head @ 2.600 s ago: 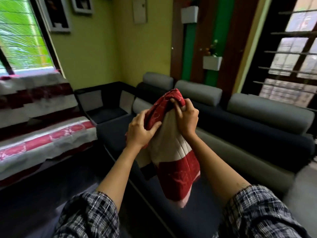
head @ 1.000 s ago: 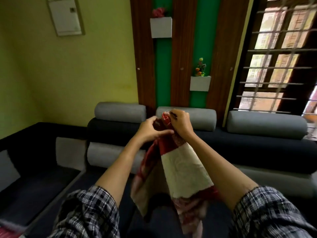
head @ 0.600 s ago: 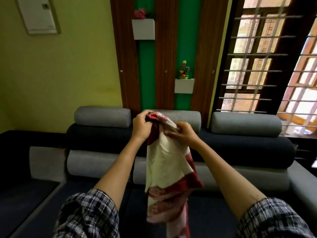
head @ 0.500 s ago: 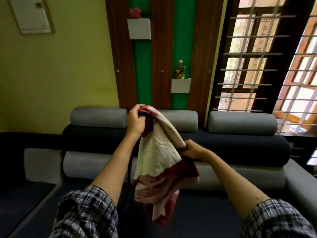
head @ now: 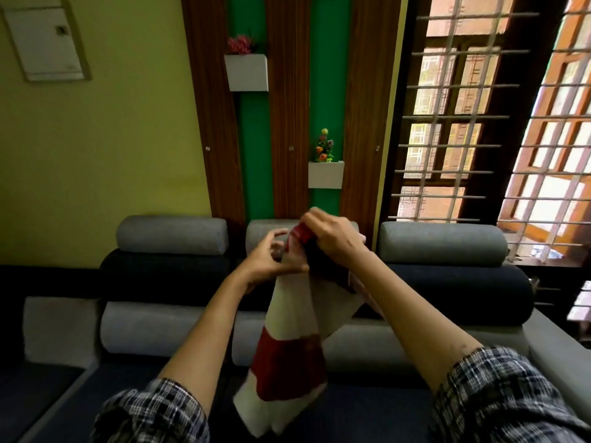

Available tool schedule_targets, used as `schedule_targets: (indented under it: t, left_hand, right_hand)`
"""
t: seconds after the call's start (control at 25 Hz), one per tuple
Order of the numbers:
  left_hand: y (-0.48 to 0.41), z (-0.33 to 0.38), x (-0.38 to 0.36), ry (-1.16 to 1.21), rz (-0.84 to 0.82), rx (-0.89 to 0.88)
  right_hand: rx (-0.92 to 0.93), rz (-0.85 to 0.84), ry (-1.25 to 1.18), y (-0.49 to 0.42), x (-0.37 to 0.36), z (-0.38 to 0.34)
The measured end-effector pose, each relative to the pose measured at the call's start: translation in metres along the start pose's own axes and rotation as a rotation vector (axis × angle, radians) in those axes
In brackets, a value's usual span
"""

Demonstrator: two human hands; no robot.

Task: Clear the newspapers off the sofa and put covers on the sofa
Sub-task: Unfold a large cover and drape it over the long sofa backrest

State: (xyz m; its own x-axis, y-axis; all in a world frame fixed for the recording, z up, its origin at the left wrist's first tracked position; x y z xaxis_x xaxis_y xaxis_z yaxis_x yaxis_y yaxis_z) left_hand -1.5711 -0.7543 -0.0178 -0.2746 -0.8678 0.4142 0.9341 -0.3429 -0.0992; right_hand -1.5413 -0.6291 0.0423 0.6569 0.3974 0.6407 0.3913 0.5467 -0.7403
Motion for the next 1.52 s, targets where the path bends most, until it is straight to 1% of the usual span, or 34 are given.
schedule_targets:
  t: [0.04,0.08,0.12,0.16,0.2,0.24,0.28,0.32,0.4,0.48,0.52,0.6,0.68,0.72,0.76,0.84,0.88,0.92,0.96,1.0,1.04,1.08,1.12,1.16,1.2,1.24,1.28,1.36,1.4,1.44,1.52]
  left_hand:
    - [-0.001,0.011,-0.005,0.086,-0.011,-0.100]
    - [0.000,0.018,-0.010,0.167,-0.047,-0.178]
    - [0.003,0.023,-0.017,0.241,-0.100,-0.224]
    - [0.005,0.022,-0.023,0.312,-0.161,-0.236]
    - [0.001,0.016,-0.028,0.386,-0.204,-0.199]
    - [-0.001,0.011,-0.035,0.499,-0.256,-0.124]
    - [-0.010,0.001,-0.043,0.548,-0.271,-0.031]
    - [-0.014,0.000,-0.049,0.563,-0.273,0.023]
    - [-0.019,0.005,-0.068,0.355,-0.263,0.075]
    - [-0.026,0.001,-0.081,0.201,-0.165,0.140]
    - [-0.026,0.002,-0.085,0.200,-0.132,0.148]
    - [-0.030,0.006,-0.086,0.242,-0.145,0.121]
    - [-0.038,0.009,-0.086,0.253,-0.179,0.045]
    - [-0.044,0.008,-0.083,0.263,-0.147,0.019]
    - [-0.050,0.008,-0.078,0.290,-0.063,0.009]
    - [-0.062,0.012,-0.067,0.422,0.107,-0.025]
    - [-0.066,0.021,-0.062,0.480,0.156,-0.064]
    - [-0.070,0.031,-0.058,0.488,0.179,-0.107]
    - [-0.072,0.042,-0.055,0.475,0.167,-0.152]
    - [-0.074,0.053,-0.057,0.430,0.123,-0.198]
    - [-0.074,0.062,-0.062,0.389,0.052,-0.238]
    - [-0.073,0.069,-0.070,0.338,-0.042,-0.265]
    - [-0.070,0.075,-0.079,0.285,-0.143,-0.288]
    - [-0.067,0.079,-0.087,0.221,-0.214,-0.311]
    - [-0.065,0.082,-0.093,0.184,-0.252,-0.337]
    - [-0.065,0.083,-0.094,0.184,-0.245,-0.356]
    - [-0.068,0.083,-0.091,0.213,-0.196,-0.373]
    - [-0.073,0.079,-0.082,0.245,-0.072,-0.390]
    - [-0.073,0.077,-0.080,0.229,-0.046,-0.392]
    - [-0.073,0.075,-0.080,0.215,-0.050,-0.389]
    - [-0.070,0.074,-0.082,0.216,-0.086,-0.373]
  right_hand:
    - [0.150,0.000,0.071,-0.001,-0.001,-0.012]
    - [0.172,-0.010,0.096,-0.002,-0.003,-0.017]
    - [0.153,0.026,0.092,-0.001,-0.004,-0.017]
    - [0.142,0.113,0.054,0.001,0.000,-0.016]
    - [0.148,0.209,0.023,0.005,0.001,-0.010]
    - [0.154,0.281,-0.004,0.011,0.005,-0.004]
    - [0.144,0.321,-0.060,0.016,0.008,0.004]
    - [0.132,0.344,-0.119,0.018,0.012,0.009]
    - [0.095,0.416,-0.208,0.020,0.020,0.013]
    - [0.039,0.484,-0.262,0.022,0.025,0.020]
    - [0.020,0.514,-0.274,0.023,0.027,0.023]
    - [0.020,0.553,-0.262,0.029,0.033,0.030]
    - [0.026,0.531,-0.196,0.038,0.040,0.042]
    - [0.018,0.511,-0.158,0.044,0.043,0.049]
    - [0.013,0.490,-0.126,0.049,0.046,0.054]
    - [0.039,0.402,-0.023,0.058,0.047,0.063]
    - [0.061,0.311,0.080,0.061,0.043,0.066]
    - [0.043,0.154,0.147,0.061,0.037,0.073]
    - [-0.044,-0.069,0.112,0.062,0.030,0.082]
    - [-0.188,-0.291,0.002,0.066,0.024,0.092]
    - [-0.335,-0.450,-0.174,0.071,0.022,0.099]
    - [-0.427,-0.461,-0.389,0.071,0.025,0.102]
    - [-0.452,-0.392,-0.594,0.069,0.029,0.103]
    - [-0.446,-0.333,-0.748,0.065,0.032,0.101]
    - [-0.438,-0.323,-0.824,0.062,0.031,0.097]
    - [-0.449,-0.338,-0.826,0.060,0.027,0.093]
    - [-0.465,-0.327,-0.786,0.059,0.023,0.091]
    - [-0.515,-0.188,-0.651,0.060,0.020,0.097]
    - [-0.513,-0.118,-0.562,0.060,0.022,0.101]
    - [-0.495,-0.070,-0.488,0.060,0.024,0.103]
    - [-0.497,-0.020,-0.445,0.060,0.026,0.105]
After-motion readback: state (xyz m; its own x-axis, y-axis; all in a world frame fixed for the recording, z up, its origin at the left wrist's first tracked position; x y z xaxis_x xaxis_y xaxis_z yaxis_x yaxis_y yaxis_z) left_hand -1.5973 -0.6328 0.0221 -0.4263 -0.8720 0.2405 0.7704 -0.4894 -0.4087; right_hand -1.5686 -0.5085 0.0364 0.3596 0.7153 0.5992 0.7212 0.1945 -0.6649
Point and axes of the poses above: each hand's wrist, its own y-axis away from the middle knuckle, its own x-axis out of the back of the hand, z = x × y, the point moved 6 cm from there along -y, towards the middle knuckle, and after that the axes turned 5 degrees about x, right-handed, at the moved point
